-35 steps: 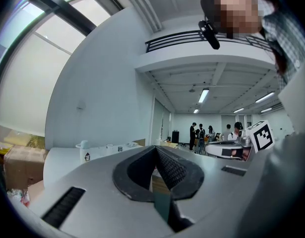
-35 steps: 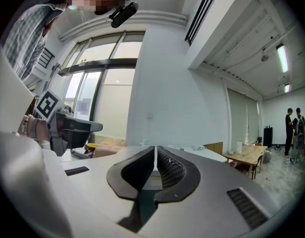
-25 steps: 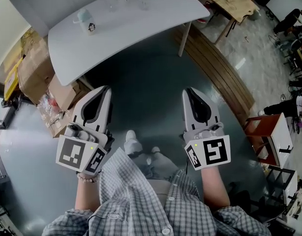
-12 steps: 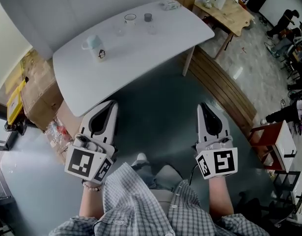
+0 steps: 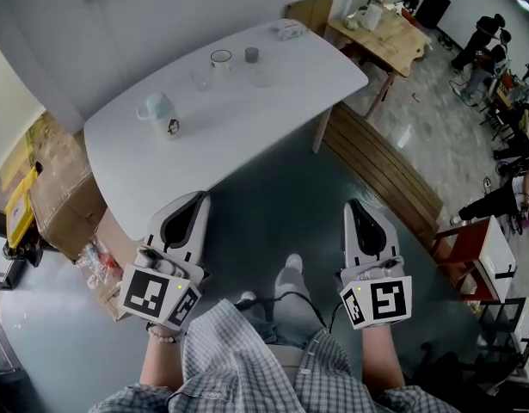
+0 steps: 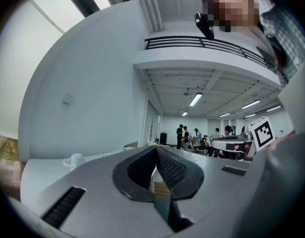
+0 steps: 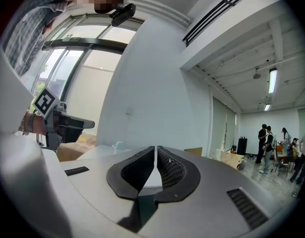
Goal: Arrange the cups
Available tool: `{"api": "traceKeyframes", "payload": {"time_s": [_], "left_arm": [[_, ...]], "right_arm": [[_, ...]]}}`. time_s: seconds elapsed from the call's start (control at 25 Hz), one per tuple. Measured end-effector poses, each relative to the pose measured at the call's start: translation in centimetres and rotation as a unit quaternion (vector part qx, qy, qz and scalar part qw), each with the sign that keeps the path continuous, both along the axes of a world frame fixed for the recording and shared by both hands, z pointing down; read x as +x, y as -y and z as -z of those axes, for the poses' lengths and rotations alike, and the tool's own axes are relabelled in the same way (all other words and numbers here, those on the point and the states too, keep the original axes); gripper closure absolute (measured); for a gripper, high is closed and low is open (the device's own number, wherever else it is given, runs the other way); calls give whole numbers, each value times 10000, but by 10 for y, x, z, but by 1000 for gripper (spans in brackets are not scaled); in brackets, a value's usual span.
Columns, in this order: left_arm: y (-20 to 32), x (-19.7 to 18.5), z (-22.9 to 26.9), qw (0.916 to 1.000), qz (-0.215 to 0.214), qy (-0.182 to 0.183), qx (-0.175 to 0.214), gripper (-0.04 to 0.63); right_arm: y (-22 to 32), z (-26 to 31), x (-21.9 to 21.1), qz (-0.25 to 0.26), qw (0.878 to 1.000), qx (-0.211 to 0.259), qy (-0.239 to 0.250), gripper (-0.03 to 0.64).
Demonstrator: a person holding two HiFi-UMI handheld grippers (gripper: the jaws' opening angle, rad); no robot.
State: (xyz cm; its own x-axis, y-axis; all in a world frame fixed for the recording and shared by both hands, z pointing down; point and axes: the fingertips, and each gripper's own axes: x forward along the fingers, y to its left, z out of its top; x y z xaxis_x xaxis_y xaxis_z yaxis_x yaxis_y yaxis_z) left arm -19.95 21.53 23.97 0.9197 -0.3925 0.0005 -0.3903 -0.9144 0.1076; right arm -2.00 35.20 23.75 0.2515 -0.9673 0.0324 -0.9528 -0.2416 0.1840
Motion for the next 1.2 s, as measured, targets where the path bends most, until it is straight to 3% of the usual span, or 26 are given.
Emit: {"api": "traceKeyframes", "payload": {"time_s": [0.36,0.88,1.2], "left_arm": [[31,61,-1,9999,102,-12,-8,584],[94,163,5,9938,1112,-10,-54,584],[120,185,-11,9868,1562,417,-85,584]], "right_arm": [[41,-3,66,60,9997,154,165,584],[148,-6,164,1434,9895,11,189,584],[199,-29,179,2023,9782,-239,408,584]]}}
